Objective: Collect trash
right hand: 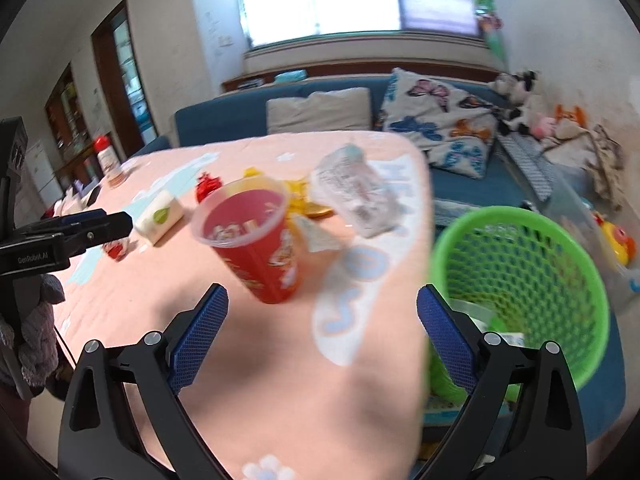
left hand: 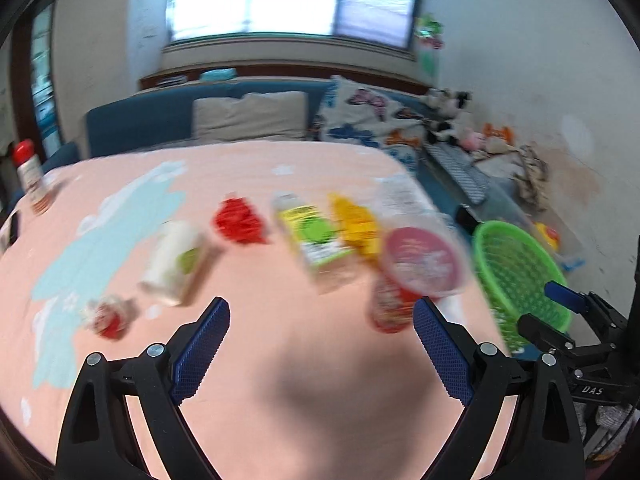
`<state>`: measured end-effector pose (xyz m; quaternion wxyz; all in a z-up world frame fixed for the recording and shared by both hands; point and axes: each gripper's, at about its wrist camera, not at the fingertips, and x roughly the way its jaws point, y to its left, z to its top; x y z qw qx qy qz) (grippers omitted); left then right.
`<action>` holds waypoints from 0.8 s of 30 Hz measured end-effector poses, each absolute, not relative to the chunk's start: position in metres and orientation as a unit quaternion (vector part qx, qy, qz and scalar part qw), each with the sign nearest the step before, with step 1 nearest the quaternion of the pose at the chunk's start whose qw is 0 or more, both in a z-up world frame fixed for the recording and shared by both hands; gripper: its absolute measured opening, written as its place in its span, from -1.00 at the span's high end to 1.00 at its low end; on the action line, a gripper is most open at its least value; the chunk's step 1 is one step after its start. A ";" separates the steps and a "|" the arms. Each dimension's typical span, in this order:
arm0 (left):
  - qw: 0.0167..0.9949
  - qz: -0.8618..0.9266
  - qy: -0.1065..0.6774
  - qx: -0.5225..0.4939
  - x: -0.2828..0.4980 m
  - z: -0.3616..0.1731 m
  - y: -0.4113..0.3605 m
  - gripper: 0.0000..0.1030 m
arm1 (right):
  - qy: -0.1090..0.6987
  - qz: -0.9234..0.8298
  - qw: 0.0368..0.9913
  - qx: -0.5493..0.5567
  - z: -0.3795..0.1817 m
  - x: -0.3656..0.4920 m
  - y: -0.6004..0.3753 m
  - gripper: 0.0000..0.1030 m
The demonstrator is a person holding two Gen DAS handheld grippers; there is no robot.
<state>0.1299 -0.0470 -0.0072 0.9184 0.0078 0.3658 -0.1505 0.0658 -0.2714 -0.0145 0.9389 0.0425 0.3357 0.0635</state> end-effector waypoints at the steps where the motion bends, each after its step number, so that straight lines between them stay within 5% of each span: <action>1: 0.920 -0.138 0.367 0.004 0.131 -0.009 -0.037 -0.75 | 0.337 0.070 0.938 0.039 -0.016 0.071 -0.265 -0.84; 24: 0.904 0.075 0.409 -0.095 0.169 -0.065 0.120 -0.75 | 0.366 0.067 0.928 0.031 -0.065 0.154 -0.205 -0.82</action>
